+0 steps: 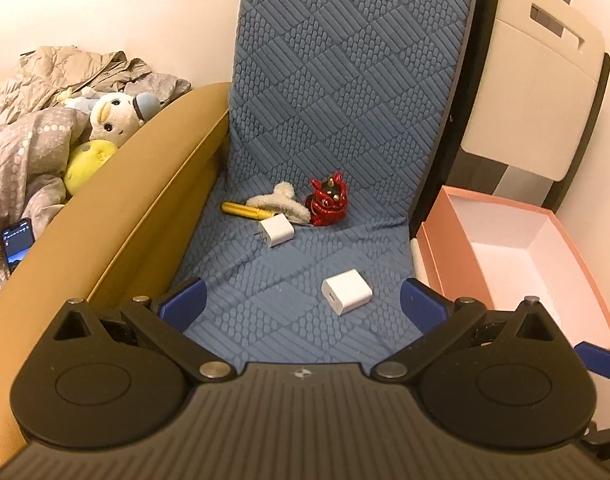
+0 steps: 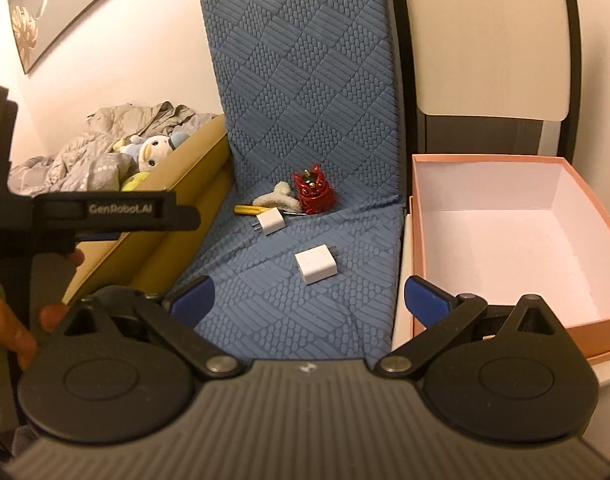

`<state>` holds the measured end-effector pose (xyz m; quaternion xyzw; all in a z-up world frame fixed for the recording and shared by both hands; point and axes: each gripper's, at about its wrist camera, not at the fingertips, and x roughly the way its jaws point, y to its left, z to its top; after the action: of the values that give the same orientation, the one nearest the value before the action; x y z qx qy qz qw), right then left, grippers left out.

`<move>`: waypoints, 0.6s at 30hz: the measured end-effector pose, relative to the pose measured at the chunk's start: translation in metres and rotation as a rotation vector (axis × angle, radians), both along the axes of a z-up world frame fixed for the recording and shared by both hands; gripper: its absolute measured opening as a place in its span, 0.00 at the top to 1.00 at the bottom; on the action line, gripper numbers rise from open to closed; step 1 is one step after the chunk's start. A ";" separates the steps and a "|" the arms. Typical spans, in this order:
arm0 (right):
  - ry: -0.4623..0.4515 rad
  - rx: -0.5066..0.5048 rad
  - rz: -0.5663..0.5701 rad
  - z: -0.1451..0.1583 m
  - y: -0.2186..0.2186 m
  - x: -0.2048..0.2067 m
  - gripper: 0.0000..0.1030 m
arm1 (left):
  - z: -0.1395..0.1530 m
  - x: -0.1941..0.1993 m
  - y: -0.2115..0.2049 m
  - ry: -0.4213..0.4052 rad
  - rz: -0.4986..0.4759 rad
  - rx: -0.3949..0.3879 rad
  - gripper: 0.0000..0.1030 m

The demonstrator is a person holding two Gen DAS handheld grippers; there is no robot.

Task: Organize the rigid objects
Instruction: 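Move the right tool toward the white cube charger on the cushion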

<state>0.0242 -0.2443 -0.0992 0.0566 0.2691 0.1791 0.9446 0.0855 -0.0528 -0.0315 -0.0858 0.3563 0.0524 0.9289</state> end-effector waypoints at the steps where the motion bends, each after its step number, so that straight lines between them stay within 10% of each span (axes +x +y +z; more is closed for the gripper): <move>1: -0.002 -0.004 -0.003 0.000 0.001 0.002 0.00 | -0.001 0.002 0.002 -0.001 -0.001 -0.004 0.00; 18: 0.015 -0.042 -0.072 -0.014 0.040 0.025 0.00 | -0.042 0.021 0.044 0.032 -0.092 -0.086 0.00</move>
<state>0.0496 -0.2039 -0.1127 0.0479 0.2774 0.1389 0.9495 0.1063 -0.0086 -0.0739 -0.1083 0.3767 -0.0044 0.9200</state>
